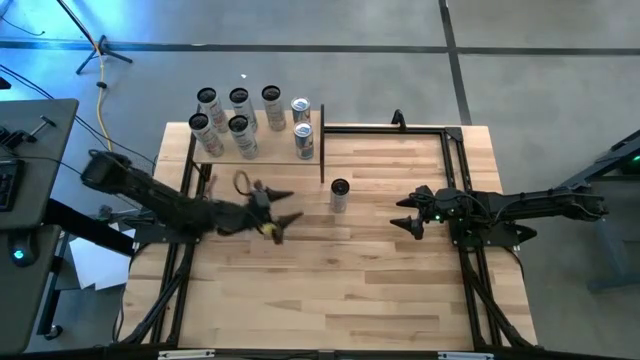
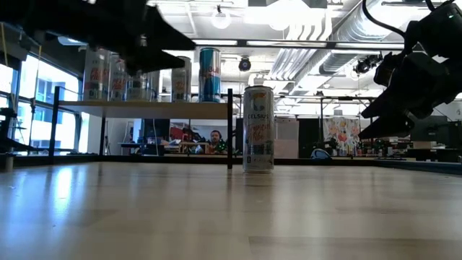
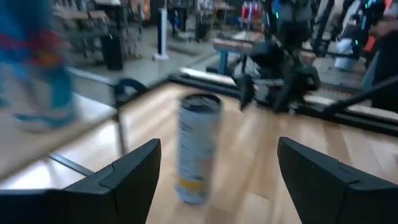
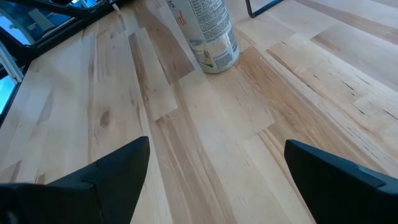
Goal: Place canned beverage on shelf
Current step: Put the white yellow soda can on the shelf aligned with the other white yellow soda can
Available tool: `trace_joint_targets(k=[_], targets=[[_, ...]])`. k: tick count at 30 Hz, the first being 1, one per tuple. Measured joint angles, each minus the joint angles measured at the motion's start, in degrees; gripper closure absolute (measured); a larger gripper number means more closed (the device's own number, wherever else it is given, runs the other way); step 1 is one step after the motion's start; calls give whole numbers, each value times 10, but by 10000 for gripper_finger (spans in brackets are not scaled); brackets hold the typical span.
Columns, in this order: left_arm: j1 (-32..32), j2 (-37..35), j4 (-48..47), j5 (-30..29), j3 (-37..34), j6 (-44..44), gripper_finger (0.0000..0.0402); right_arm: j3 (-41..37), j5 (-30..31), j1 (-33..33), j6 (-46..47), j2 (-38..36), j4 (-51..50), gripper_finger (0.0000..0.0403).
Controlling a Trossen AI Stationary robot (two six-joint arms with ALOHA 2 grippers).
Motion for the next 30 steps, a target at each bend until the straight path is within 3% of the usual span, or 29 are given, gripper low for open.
trace_joint_targets(k=[10, 22, 30], targets=[[41, -215, -4, 77, -125, 89, 112, 0, 0, 0, 0, 0, -3, 43], [41, -417, -47, 78, -232, 132, 112, 0, 1, 0, 0, 0, -4, 43], [61, -522, -162, 76, -236, 163, 113, 0, 1, 0, 0, 0, -4, 43]])
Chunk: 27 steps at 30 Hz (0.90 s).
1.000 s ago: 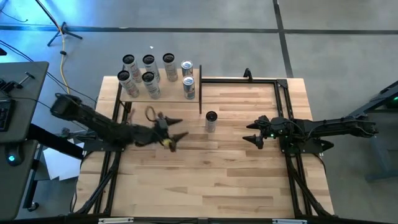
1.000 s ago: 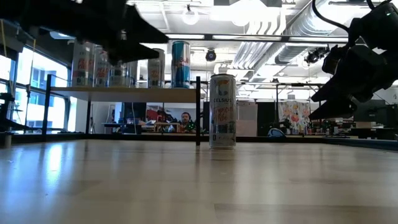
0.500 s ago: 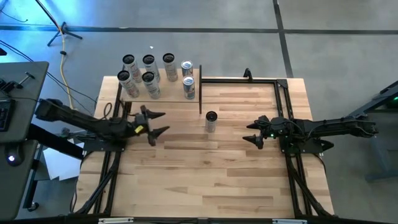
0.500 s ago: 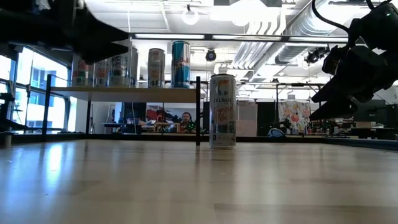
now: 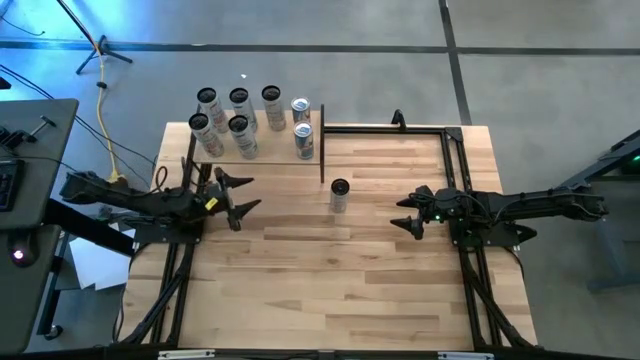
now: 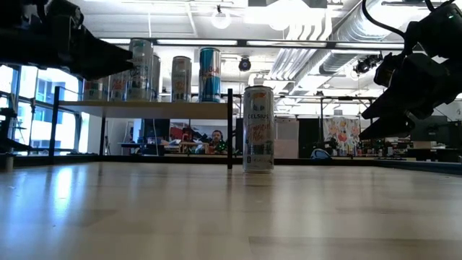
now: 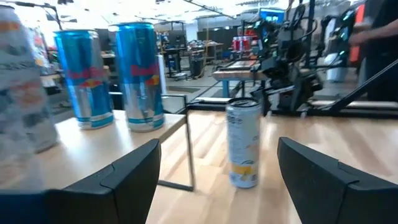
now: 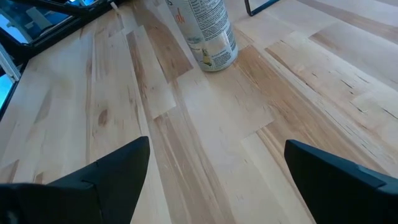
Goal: Place canned beverage on shelf
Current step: Put the white yellow soda can on the shelf aligned with the other white yellow soda can
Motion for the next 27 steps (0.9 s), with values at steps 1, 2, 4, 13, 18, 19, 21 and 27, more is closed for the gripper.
trace_joint_targets(k=[1, 2, 4, 13, 18, 19, 21, 27], targets=[[5, -14, -16, -1, 0, 8, 113, 0, 1, 0, 0, 0, 0, 43], [11, -31, -32, -4, 0, 11, 113, 0, 2, 0, 0, 0, 0, 43], [21, -61, -66, -13, 0, 9, 113, 0, 2, 0, 0, 0, 0, 43], [44, -149, -152, -9, 1, -50, 112, 0, 2, 0, 0, 0, 0, 43], [44, -180, -202, 28, 1, -50, 112, 0, 1, 0, 0, 0, 0, 43], [44, -186, -202, 28, 1, -49, 112, 0, 1, 0, 0, 0, 0, 43], [44, -199, -201, 26, 1, -49, 112, 0, 1, 0, 0, 0, 0, 43], [44, -200, -201, 26, 1, -49, 112, 0, -1, 0, 0, 0, 0, 43]])
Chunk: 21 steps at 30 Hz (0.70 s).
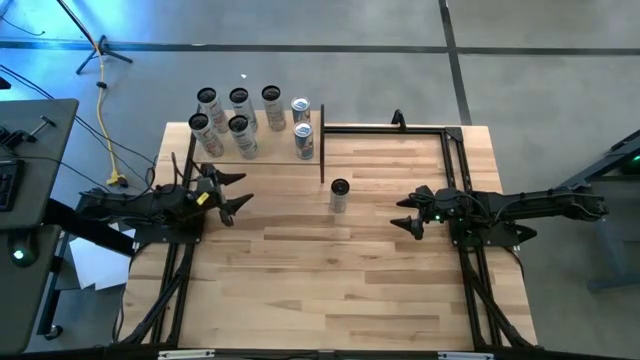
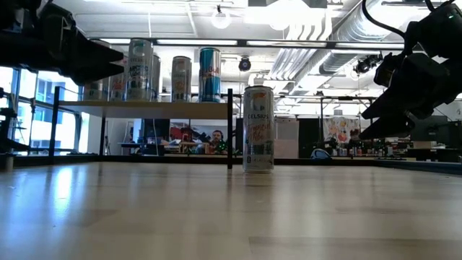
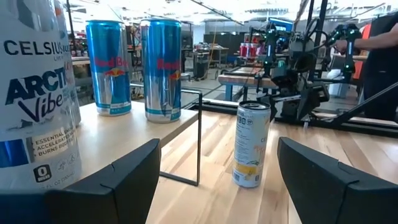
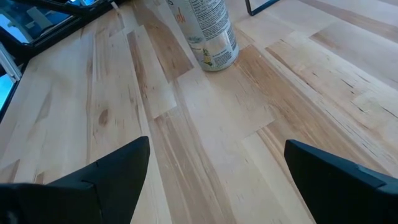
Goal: Place canned beverage on shelf
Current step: Put the white yellow soda can on the shelf aligned with the other white yellow soda can
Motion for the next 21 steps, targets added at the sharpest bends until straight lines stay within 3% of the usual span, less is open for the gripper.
trace_joint_targets(k=[21], targets=[[0, 2, 0, -1, 0, -5, 112, 0, 1, 0, 0, 0, 0, 43]])
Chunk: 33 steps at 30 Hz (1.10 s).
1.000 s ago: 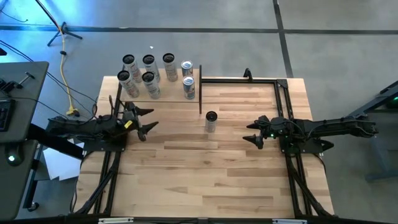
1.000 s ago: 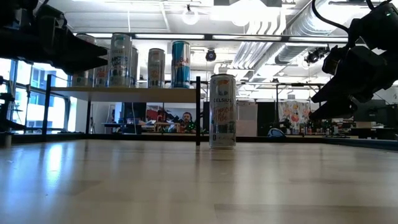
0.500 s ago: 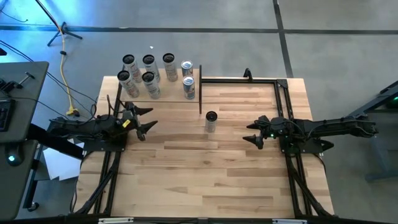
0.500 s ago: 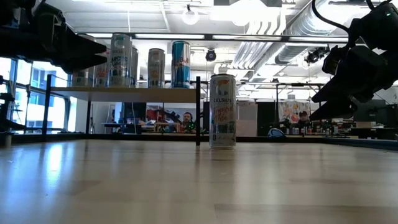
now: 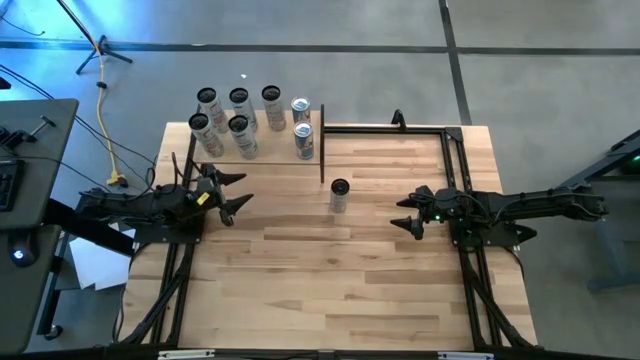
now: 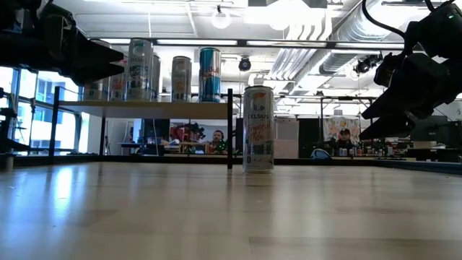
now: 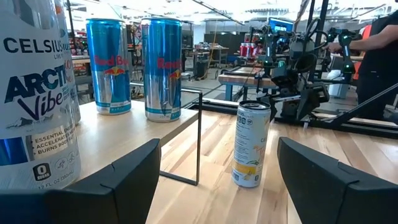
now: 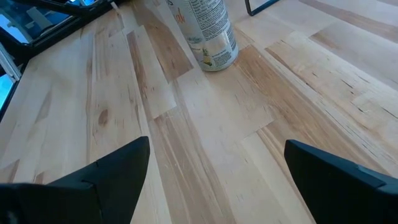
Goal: Place canned beverage on shelf
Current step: Put the white yellow soda can on the shelf aligned with the other white yellow soda can
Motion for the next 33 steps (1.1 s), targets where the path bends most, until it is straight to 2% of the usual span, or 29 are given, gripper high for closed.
trace_joint_targets(k=[14, 23, 27, 33], targets=[[0, 0, 0, 0, 0, 0, 112, 0, 0, 0, 0, 0, 0, 43], [0, 0, 0, 0, 0, 0, 112, 0, 54, 0, 6, 0, 2, 43], [0, 0, 0, 0, 0, 0, 112, 0, 40, 0, 102, 0, 14, 43], [0, 0, 0, 0, 0, 0, 112, 1, 1, 0, 155, 0, 120, 43]])
